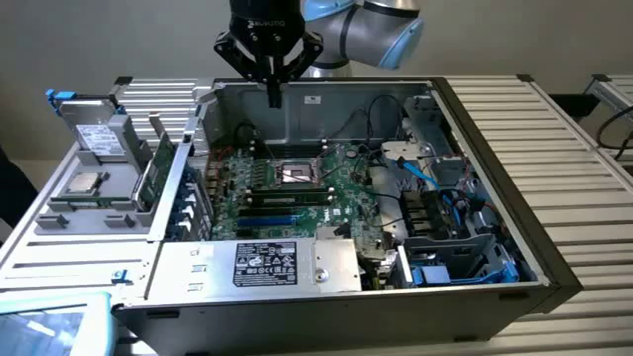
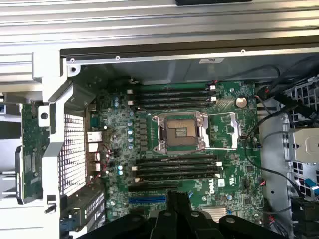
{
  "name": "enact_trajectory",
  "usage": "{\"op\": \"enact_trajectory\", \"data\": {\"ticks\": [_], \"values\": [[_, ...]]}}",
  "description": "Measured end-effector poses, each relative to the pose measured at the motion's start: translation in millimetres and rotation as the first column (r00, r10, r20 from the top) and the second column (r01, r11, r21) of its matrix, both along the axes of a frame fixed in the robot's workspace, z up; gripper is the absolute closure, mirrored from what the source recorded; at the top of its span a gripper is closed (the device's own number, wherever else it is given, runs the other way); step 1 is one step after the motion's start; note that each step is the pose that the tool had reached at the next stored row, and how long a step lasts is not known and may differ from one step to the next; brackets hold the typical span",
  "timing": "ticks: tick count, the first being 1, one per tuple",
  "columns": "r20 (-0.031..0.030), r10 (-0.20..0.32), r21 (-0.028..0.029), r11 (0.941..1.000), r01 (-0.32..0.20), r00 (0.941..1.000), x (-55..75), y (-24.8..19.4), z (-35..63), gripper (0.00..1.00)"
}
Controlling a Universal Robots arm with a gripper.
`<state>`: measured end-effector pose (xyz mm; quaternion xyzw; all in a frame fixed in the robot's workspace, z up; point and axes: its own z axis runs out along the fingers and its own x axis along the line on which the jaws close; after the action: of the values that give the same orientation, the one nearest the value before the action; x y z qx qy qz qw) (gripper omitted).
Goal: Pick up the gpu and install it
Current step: 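Reach for the gpu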
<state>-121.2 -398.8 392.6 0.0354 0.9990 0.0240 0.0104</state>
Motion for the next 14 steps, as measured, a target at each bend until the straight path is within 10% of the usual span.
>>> {"op": "enact_trajectory", "data": {"ticks": [14], "values": [[0.0, 0.0, -0.0008, 1.0, 0.0, 1.0, -2.9, 0.1, 0.0, 0.78]]}}
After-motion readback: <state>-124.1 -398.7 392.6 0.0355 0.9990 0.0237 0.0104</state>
